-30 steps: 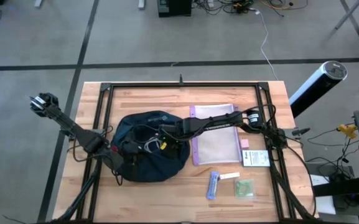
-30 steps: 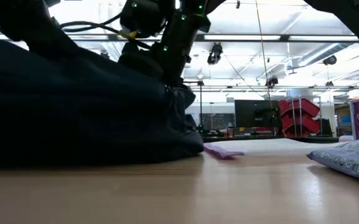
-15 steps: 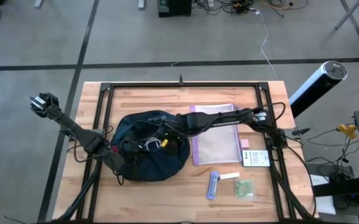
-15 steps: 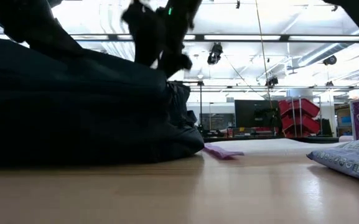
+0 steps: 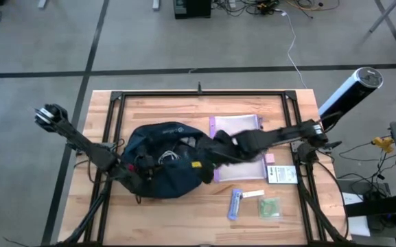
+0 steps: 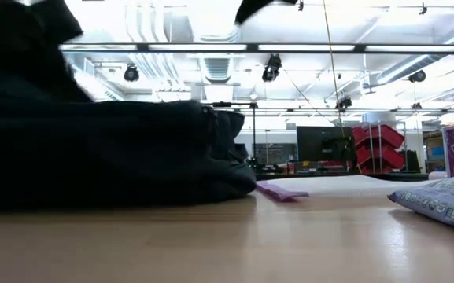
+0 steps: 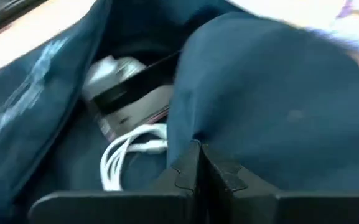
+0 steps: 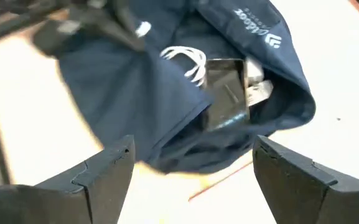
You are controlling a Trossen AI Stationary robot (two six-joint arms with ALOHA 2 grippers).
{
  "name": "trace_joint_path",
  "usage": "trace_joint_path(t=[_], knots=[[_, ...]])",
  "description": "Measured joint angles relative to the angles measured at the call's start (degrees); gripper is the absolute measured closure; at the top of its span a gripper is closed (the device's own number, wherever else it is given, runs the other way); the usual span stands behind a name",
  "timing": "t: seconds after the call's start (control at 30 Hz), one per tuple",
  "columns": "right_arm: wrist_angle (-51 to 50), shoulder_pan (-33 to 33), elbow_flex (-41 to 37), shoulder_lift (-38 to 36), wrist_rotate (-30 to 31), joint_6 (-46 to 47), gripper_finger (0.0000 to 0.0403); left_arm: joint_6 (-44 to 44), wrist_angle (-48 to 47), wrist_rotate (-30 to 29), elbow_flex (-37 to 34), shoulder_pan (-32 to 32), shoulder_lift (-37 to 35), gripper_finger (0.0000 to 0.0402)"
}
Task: Unpack backpack
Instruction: Prepare the transparent zip bag
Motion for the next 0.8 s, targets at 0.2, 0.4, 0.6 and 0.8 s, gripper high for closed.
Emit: trace_joint_path(t=[0.2, 0.4, 0.6, 0.8], knots=[[-5.31, 2.74, -0.06, -0.69, 5.50, 4.54, 0.0132, -1.38, -8.44, 1.66, 0.20, 0.12, -3.06, 0.0345], [-9.64, 1.87, -0.21, -0.62, 5.73, -1.27, 0.0126, -12.06, -40.58, -3.05, 10.76, 0.72, -10.27, 0.0232], [-26.03, 1.91, -2.31, -0.98, 8.74, -5.77, 0.0115, -18.13, -42.66, -5.97, 20.30, 0.67, -15.55, 0.0126], [-18.86, 4.07, -19.81, -11.72, 3.80, -10.16, 0.0115, -2.91, -7.24, -6.08, 19.38, 0.63, -11.67, 0.0092]])
